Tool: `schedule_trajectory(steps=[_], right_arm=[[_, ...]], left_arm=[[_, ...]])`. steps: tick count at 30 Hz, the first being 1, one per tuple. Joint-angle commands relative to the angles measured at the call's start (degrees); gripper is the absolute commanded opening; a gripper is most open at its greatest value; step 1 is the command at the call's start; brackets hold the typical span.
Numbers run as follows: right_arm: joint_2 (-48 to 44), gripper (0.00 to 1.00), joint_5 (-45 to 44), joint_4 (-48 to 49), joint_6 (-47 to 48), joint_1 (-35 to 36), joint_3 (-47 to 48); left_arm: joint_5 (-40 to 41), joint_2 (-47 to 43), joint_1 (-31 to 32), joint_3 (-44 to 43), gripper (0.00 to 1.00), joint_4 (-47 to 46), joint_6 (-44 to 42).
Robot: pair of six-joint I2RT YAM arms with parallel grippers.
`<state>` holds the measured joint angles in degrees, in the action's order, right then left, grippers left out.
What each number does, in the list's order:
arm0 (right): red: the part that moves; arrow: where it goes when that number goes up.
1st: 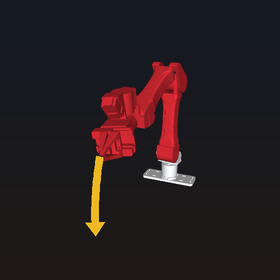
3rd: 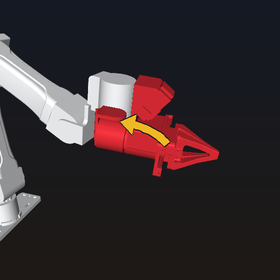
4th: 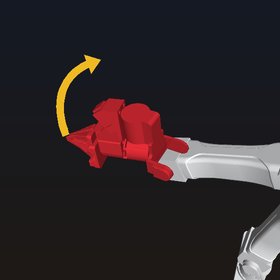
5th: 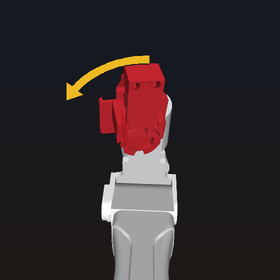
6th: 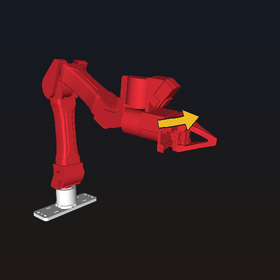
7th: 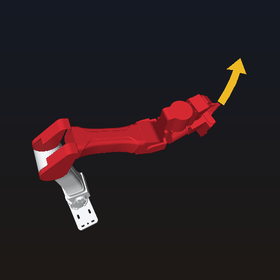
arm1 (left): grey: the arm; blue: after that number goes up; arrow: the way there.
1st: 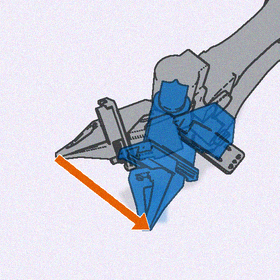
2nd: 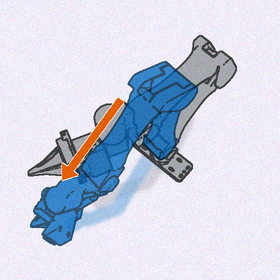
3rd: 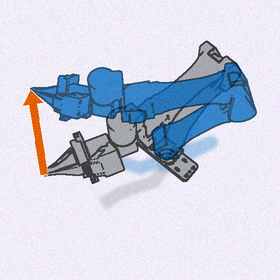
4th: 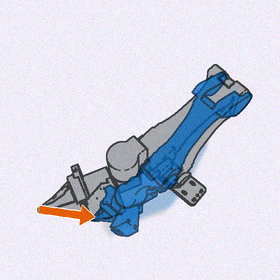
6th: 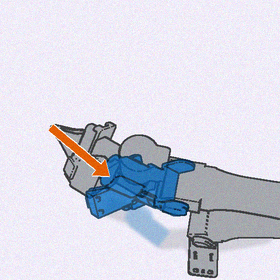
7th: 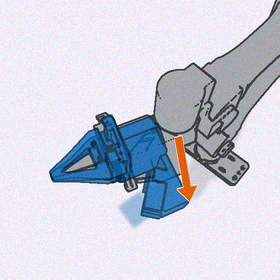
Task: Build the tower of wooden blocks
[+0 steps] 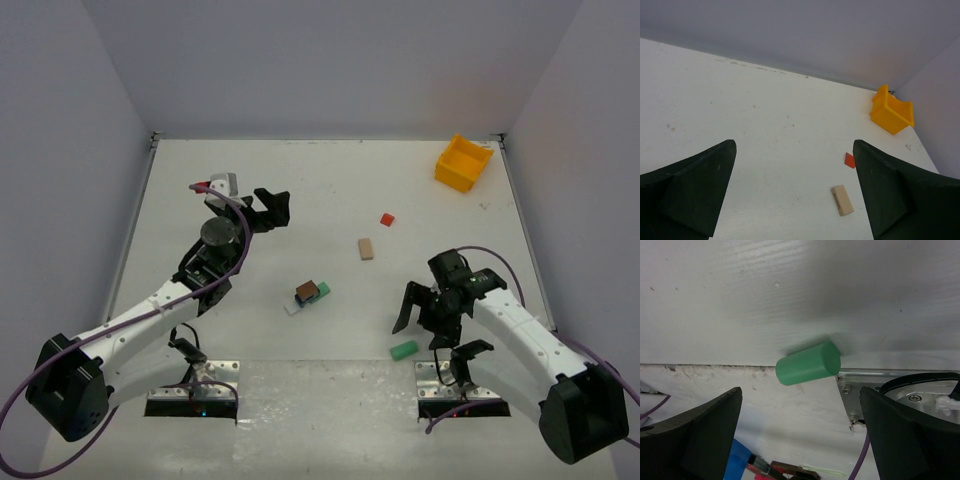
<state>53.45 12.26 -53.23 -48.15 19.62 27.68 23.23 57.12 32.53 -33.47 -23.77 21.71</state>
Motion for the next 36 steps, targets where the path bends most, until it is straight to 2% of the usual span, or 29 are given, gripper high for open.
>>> schedule_trajectory(steps=[1, 10, 18, 27, 30, 36], right_arm=[[1.5, 0.99, 5.6, -2.7, -0.3, 0.0, -0.4], [2.7, 0.99, 5.8, -0.2, -2.1, 0.0, -3.2], [7.5, 0.98, 8.1, 11.1, -5.3, 1.5, -8.3], [12.2, 0.80, 1.4, 14.0, -7.1, 2.5, -7.0], [11.8, 0.71, -0.3, 13.4, -7.7, 2.6, -6.8], [11.4, 0.61, -3.3, 12.3, -8.3, 2.6, -6.9]], left_arm=[[0.3, -1.0, 0.0, 1.1, 1.00, -4.7, -0.5], [0.8, -1.1, -0.1, 1.4, 1.00, -5.0, -0.3], [1.6, -1.1, -0.1, 1.7, 1.00, -5.3, -0.1], [1.6, -1.0, -0.2, 1.7, 1.00, -5.4, 0.3], [1.6, -1.0, -0.2, 1.9, 1.00, -5.6, 0.4], [1.4, -0.8, -0.2, 1.9, 1.00, -5.5, 0.4]])
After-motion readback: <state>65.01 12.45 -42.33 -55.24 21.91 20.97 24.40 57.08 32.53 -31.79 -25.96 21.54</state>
